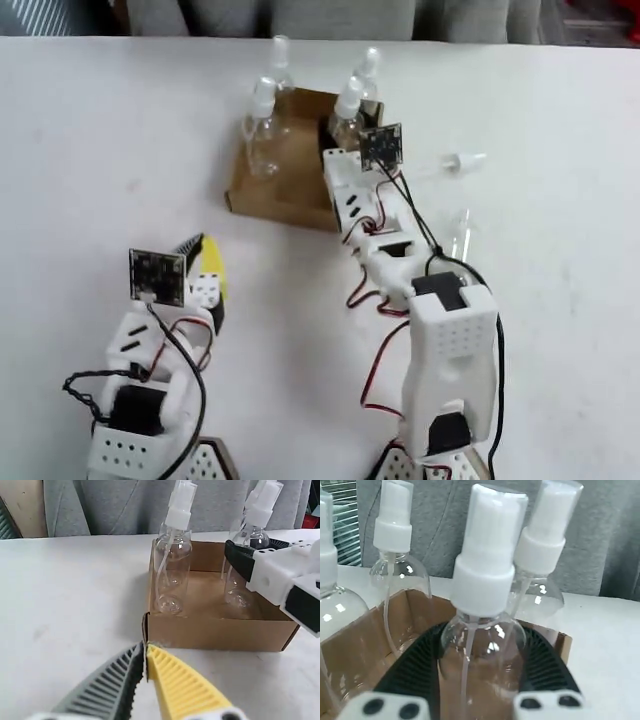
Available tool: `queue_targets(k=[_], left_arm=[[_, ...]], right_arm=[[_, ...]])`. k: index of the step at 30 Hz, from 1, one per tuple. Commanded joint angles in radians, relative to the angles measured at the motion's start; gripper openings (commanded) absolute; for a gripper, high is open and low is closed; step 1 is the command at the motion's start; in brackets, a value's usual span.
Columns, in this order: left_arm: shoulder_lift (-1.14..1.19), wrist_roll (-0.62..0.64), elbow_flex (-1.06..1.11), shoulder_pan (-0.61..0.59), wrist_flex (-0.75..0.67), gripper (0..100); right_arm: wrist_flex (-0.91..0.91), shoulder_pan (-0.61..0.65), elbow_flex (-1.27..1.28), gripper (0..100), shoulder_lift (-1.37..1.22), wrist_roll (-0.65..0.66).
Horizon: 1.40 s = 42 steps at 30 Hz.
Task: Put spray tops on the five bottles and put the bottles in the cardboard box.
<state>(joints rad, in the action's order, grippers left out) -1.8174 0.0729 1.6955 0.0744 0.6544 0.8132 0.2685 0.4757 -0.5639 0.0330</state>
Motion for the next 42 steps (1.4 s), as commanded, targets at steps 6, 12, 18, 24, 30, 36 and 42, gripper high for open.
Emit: queue_targets(k=[6, 12, 18, 24, 30, 36, 42], left_arm=[[-0.004, -0.014, -0.002, -0.007, 0.003, 2], [-0.004, -0.014, -0.002, -0.007, 0.003, 2], [-0.004, -0.014, -0.002, -0.007, 0.003, 2], [-0.004, -0.014, -0.002, -0.007, 0.003, 2], [-0.004, -0.014, -0.002, -0.007, 0.003, 2], [-0.004, -0.014, -0.002, -0.007, 0.003, 2], [-0.004, -0.014, -0.002, -0.007, 0.003, 2]], right_arm=[[0.008, 0.002, -0.028, 18.4, 0.007, 0.008], [0.008, 0.002, -0.025, 25.6, 0.012, 0.008], [0.008, 0.002, -0.023, 25.7, 0.015, 0.008], [0.008, 0.002, -0.021, 25.9, 0.016, 0.008], [0.002, 0.007, -0.020, 37.2, 0.016, 0.008], [-0.012, 0.031, 0.038, 38.2, 0.081, 0.000], [-0.041, 0.044, 0.095, 42.2, 0.162, -0.063]])
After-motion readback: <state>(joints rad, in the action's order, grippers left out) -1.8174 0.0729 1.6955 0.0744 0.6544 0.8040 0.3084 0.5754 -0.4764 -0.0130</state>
